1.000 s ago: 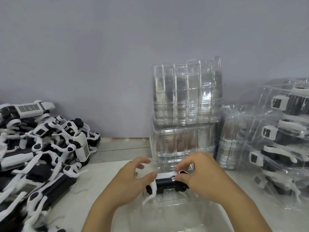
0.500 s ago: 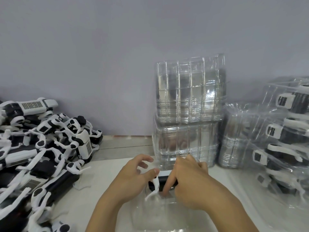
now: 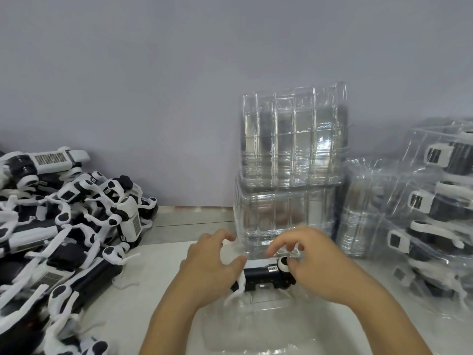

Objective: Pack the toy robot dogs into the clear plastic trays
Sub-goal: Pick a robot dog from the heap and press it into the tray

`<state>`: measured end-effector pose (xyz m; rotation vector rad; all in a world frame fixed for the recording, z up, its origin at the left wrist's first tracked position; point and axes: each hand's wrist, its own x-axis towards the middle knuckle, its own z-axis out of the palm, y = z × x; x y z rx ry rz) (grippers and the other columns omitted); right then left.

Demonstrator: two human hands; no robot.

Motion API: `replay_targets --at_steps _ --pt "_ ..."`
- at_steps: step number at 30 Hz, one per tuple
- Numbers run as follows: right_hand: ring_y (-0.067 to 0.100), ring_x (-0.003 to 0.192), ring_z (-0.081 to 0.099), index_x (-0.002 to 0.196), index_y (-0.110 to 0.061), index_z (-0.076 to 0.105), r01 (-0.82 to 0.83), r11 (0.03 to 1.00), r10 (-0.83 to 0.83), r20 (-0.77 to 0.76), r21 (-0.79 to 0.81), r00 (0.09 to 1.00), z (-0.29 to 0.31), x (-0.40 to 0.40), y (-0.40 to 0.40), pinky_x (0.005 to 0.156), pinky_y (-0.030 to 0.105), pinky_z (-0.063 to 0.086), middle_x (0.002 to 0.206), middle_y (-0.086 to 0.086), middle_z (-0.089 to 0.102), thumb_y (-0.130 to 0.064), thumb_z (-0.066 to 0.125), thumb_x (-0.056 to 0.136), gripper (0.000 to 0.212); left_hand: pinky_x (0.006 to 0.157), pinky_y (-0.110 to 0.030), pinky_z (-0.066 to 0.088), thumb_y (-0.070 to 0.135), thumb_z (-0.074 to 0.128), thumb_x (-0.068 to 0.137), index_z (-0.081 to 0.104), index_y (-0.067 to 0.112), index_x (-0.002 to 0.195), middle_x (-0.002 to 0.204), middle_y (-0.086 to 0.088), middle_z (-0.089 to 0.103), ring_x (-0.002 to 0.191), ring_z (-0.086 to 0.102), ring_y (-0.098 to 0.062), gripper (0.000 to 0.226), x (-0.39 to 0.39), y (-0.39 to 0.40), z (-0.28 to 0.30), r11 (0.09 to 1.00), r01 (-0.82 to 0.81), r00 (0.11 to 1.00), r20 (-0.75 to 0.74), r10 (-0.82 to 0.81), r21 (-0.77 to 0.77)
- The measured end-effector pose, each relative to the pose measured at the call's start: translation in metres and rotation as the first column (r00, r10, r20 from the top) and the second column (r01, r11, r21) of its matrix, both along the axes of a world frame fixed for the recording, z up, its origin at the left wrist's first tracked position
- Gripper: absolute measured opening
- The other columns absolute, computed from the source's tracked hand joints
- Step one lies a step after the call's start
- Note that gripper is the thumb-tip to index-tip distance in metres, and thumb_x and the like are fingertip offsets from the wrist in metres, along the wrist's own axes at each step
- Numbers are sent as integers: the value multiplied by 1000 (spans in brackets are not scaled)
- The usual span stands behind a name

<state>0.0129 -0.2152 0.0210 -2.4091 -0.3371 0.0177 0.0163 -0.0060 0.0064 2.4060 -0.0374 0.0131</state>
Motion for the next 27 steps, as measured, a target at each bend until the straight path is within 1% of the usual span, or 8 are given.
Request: replay_targets --at_steps 3,6,10,14,17,20,23,27 --pt "4 91 55 83 -48 69 17 1000 -17 -14 11 1000 -2 2 -7 64 13 45 103 -10 55 -4 55 89 46 110 -44 24 65 54 84 38 45 134 135 12 40 132 33 -20 56 -6 -26 4 966 -23 999 47 11 258" --pt "5 89 57 86 -49 68 14 1000 -14 -28 14 1000 -3 2 -7 64 15 46 100 -11 55 -8 54 90 44 113 -58 7 85 48 72 20 42 144 144 6 31 141 18 -34 88 -12 -50 -2 912 -1 999 -39 18 411" --pt "5 91 58 93 -51 66 3 1000 -2 -46 23 999 -6 2 -9 64 17 46 102 -12 52 -12 52 94 41 113 -62 8 83 55 70 8 39 150 149 0 23 143 11 -38 102 -11 -55 -6 866 -41 993 -80 93 498" --pt "6 92 59 93 -49 66 6 999 -4 -56 34 998 -6 1 -9 63 16 48 101 -13 52 -15 53 97 37 110 -54 19 72 58 75 9 39 149 146 2 25 141 12 -34 94 -10 -53 -4 876 0 993 -102 56 483" --pt "6 92 57 93 -49 67 9 999 -7 -53 45 999 -5 1 -9 66 17 48 100 -13 52 -15 55 97 36 111 -49 20 78 53 77 14 43 147 147 8 27 144 11 -28 88 -11 -41 1 916 65 996 -88 -33 397" --pt "7 92 58 94 -48 67 8 998 -5 -49 67 999 -5 1 -10 69 18 50 99 -12 54 -15 57 96 35 116 -46 19 91 55 54 16 60 138 146 22 23 145 10 -12 97 -13 -27 12 947 212 974 -135 -183 242" --pt "5 92 58 91 -46 69 12 997 -9 -43 74 999 -5 2 -10 71 19 51 99 -11 55 -15 58 94 33 115 -41 15 86 69 38 25 71 120 138 32 18 140 13 -5 95 -17 -20 20 923 334 937 -171 -304 192" --pt "4 94 57 93 -47 69 12 995 -7 -47 98 999 -5 1 -12 73 18 50 98 -10 57 -15 59 94 34 121 -51 -3 66 88 46 33 66 122 146 29 2 146 -2 -6 93 -20 -21 20 892 371 923 -207 -324 257"
